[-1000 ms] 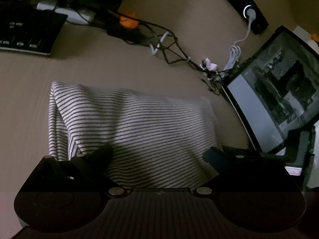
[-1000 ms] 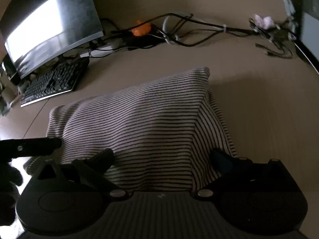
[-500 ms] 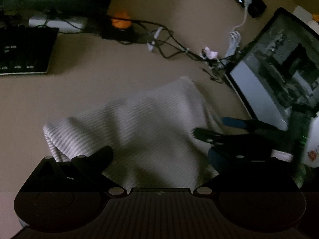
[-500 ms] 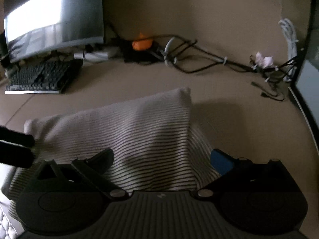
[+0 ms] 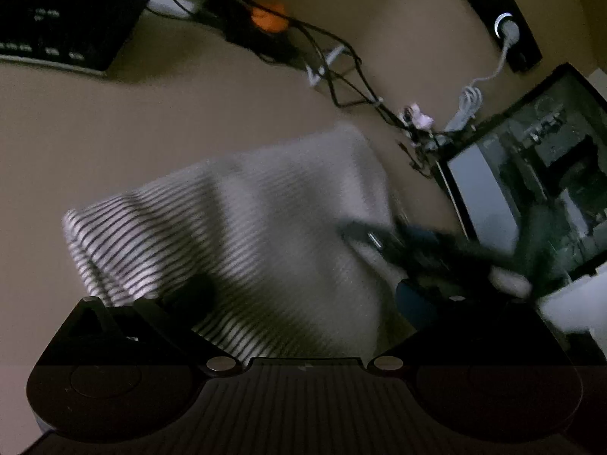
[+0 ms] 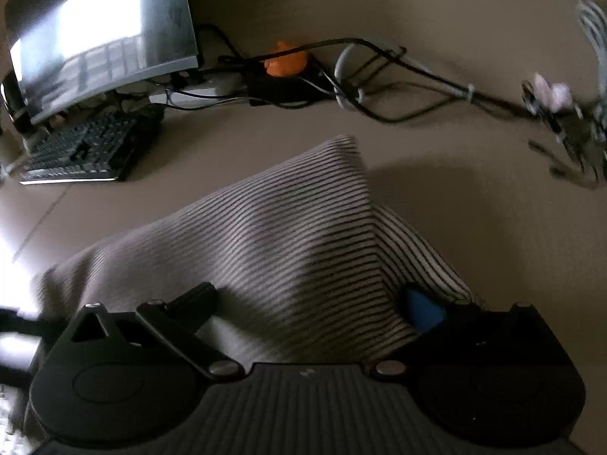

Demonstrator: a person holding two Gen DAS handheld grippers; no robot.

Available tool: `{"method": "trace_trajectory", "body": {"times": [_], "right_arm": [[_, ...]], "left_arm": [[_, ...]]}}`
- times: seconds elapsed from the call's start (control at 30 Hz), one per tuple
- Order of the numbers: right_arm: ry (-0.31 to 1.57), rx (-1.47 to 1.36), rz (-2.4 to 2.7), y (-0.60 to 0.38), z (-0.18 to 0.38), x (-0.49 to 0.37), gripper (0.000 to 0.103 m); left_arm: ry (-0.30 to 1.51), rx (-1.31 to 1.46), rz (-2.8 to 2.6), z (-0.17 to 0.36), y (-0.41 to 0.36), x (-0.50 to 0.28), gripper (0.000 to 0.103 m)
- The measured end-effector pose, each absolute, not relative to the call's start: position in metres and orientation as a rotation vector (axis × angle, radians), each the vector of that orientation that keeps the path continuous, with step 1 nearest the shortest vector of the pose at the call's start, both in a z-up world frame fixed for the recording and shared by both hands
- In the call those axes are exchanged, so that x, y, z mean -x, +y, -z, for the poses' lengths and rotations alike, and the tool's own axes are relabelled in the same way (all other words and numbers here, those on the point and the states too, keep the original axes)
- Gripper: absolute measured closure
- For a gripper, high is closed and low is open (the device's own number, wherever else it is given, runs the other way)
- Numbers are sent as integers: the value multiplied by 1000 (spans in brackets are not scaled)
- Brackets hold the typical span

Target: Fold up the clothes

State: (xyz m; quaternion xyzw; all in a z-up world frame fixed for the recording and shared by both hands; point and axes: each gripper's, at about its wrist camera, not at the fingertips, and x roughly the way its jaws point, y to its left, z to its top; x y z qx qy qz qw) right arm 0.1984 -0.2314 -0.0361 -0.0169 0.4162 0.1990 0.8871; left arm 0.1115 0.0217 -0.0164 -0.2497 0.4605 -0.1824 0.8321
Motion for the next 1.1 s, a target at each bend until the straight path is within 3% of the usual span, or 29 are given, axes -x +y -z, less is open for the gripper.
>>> {"method": "trace_trajectory", "body": {"times": [0.27,0.53,0.83,1.0,1.1], "right_arm": [[823,46,-418,-234,11,-182,0],[889,-4,-523,-223,16,-139,0],[872,129,-503,-214,34,-164,0],[817,132,-502,-228,13,-159,0],[782,131,-505,-238,-2,-151,0]], "left_arm": [[846,433,336,-17,38,-102,0],[926,457,219,17,45,-125,0],[954,520,233,21,37,-108,0],[926,524,286,6,39,-88,0],[865,374,190,-9,44,-72,0]]}}
